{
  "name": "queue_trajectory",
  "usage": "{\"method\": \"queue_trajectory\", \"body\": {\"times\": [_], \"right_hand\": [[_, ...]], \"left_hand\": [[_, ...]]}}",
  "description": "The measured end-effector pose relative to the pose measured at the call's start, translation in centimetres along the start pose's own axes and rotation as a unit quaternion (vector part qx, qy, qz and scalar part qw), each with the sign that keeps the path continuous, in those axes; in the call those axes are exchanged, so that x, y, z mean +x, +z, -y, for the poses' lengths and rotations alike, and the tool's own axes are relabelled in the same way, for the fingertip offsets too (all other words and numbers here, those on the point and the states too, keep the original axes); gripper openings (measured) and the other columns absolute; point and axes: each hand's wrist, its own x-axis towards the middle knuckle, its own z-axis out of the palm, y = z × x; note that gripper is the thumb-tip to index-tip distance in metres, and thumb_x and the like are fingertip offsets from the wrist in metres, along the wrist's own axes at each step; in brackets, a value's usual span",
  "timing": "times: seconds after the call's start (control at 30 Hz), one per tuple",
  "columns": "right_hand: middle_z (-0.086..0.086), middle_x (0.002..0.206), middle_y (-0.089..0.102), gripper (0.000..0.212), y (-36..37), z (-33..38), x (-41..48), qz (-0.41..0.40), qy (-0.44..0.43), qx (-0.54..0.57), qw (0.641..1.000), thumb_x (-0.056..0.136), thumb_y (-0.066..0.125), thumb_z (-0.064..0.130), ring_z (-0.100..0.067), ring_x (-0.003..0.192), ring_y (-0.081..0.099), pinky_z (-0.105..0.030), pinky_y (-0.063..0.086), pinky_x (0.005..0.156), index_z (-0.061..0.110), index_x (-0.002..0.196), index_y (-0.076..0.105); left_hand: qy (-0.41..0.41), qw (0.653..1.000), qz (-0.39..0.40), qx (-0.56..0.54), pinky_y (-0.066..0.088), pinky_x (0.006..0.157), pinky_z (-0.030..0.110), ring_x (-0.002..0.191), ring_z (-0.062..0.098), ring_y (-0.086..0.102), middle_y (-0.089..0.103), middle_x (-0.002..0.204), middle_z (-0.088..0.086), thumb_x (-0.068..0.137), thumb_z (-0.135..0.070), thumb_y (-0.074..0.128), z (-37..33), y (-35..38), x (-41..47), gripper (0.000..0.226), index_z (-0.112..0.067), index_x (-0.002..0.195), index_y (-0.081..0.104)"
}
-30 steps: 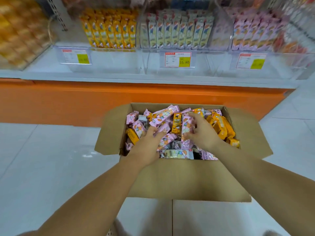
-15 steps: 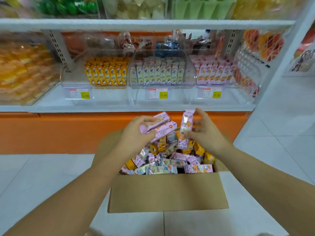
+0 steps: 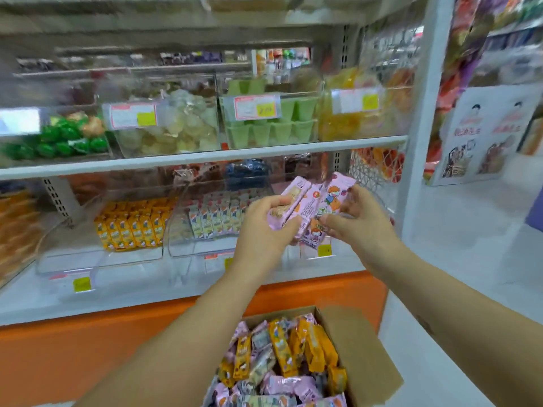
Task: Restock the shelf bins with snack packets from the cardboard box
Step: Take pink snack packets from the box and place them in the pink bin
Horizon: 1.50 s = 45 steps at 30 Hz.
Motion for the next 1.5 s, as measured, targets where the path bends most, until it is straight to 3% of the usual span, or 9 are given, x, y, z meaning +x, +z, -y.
{"method": "queue_trajectory", "body": {"times": [0.13, 0.27, 0.5, 0.63, 0.87, 1.0, 1.2, 1.37, 1.5], "right_hand": [[0.01, 0.089, 0.06, 0.044, -1.7, -3.8, 7.3, -0.007, 0.003, -0.039, 0.999, 0.082, 0.066, -0.005, 0.001, 0.071, 0.061, -0.033, 0.053, 0.074, 0.024, 0.11, 0.05], [-0.009, 0.1, 0.065, 0.046, -2.3, -8.0, 13.7, 0.005, 0.038, -0.03, 0.999, 0.08, 0.065, -0.009, -0.023, 0.085, 0.062, -0.048, 0.055, 0.082, 0.022, 0.112, 0.051], [-0.017, 0.091, 0.063, 0.033, -3.2, -11.0, 18.3, 0.051, 0.126, 0.115, 0.984, 0.084, 0.063, -0.006, -0.022, 0.075, 0.064, -0.037, 0.057, 0.07, 0.011, 0.111, 0.052], [-0.023, 0.098, 0.066, 0.041, -3.3, -10.2, 19.5, 0.093, 0.135, 0.06, 0.985, 0.077, 0.074, 0.002, -0.032, 0.087, 0.066, -0.05, 0.054, 0.084, 0.011, 0.112, 0.056], [-0.002, 0.087, 0.068, 0.045, -4.0, -9.6, 19.3, 0.1, 0.141, -0.071, 0.982, 0.079, 0.071, -0.003, -0.014, 0.077, 0.066, -0.027, 0.054, 0.068, 0.01, 0.118, 0.052], [0.002, 0.073, 0.066, 0.033, -4.6, -9.7, 17.9, 0.118, 0.116, -0.11, 0.98, 0.079, 0.073, 0.003, -0.014, 0.07, 0.065, -0.032, 0.055, 0.072, 0.01, 0.106, 0.057], [-0.003, 0.094, 0.071, 0.036, -4.5, -9.1, 17.3, 0.19, 0.083, -0.106, 0.973, 0.079, 0.072, 0.0, -0.015, 0.086, 0.068, -0.026, 0.056, 0.075, 0.016, 0.109, 0.058], [-0.003, 0.096, 0.071, 0.044, -4.8, -10.1, 20.0, 0.208, 0.106, -0.105, 0.967, 0.08, 0.071, -0.001, -0.012, 0.083, 0.068, -0.022, 0.055, 0.072, 0.017, 0.117, 0.056], [-0.008, 0.091, 0.07, 0.034, -4.3, -11.7, 22.5, 0.231, 0.116, -0.107, 0.96, 0.08, 0.069, -0.004, -0.015, 0.078, 0.066, -0.027, 0.055, 0.074, 0.011, 0.11, 0.059]], "left_hand": [[0.003, 0.997, 0.071, 0.021, 0.059, 0.074, 0.032, 0.098, 0.012, 0.06, 0.043, 0.123, -0.002, 0.08, -0.019, 0.072, 3.1, 3.2, 7.3, 0.027, -0.034, 0.098, 0.06], [0.0, 0.986, 0.123, 0.115, 0.037, 0.065, -0.005, 0.082, -0.003, 0.045, 0.036, 0.119, 0.0, 0.081, -0.009, 0.069, 6.5, 5.4, 13.4, 0.037, -0.028, 0.111, 0.057], [-0.06, 0.978, 0.15, 0.131, 0.04, 0.068, 0.015, 0.097, 0.012, 0.044, 0.027, 0.121, -0.002, 0.081, -0.019, 0.072, 8.7, 7.2, 17.3, 0.057, -0.032, 0.127, 0.041], [-0.066, 0.972, 0.178, 0.135, 0.037, 0.063, 0.001, 0.101, 0.009, 0.044, 0.036, 0.126, -0.002, 0.081, -0.021, 0.073, 8.6, 6.6, 17.9, 0.047, -0.036, 0.113, 0.043], [-0.051, 0.977, 0.087, 0.187, 0.042, 0.056, 0.019, 0.065, 0.008, 0.056, 0.061, 0.081, -0.01, 0.086, -0.022, 0.065, 7.4, 4.6, 17.1, 0.02, -0.031, 0.099, 0.053], [-0.064, 0.977, 0.043, 0.198, 0.045, 0.064, 0.027, 0.072, 0.012, 0.057, 0.064, 0.084, -0.007, 0.086, -0.035, 0.066, 7.4, 4.5, 15.9, 0.017, -0.028, 0.099, 0.057], [-0.063, 0.961, 0.014, 0.267, 0.048, 0.063, 0.031, 0.072, 0.013, 0.062, 0.06, 0.083, -0.01, 0.077, -0.05, 0.071, 6.7, 5.9, 16.6, 0.032, -0.025, 0.084, 0.051], [-0.081, 0.952, 0.109, 0.275, 0.051, 0.068, 0.024, 0.062, 0.011, 0.067, 0.067, 0.103, -0.006, 0.083, -0.048, 0.066, 7.4, 6.1, 19.6, 0.039, -0.024, 0.114, 0.063], [-0.062, 0.923, 0.19, 0.327, 0.039, 0.074, 0.012, 0.101, 0.009, 0.059, 0.061, 0.123, -0.007, 0.085, -0.042, 0.066, 8.4, 5.8, 22.2, 0.049, -0.023, 0.129, 0.055]]}}
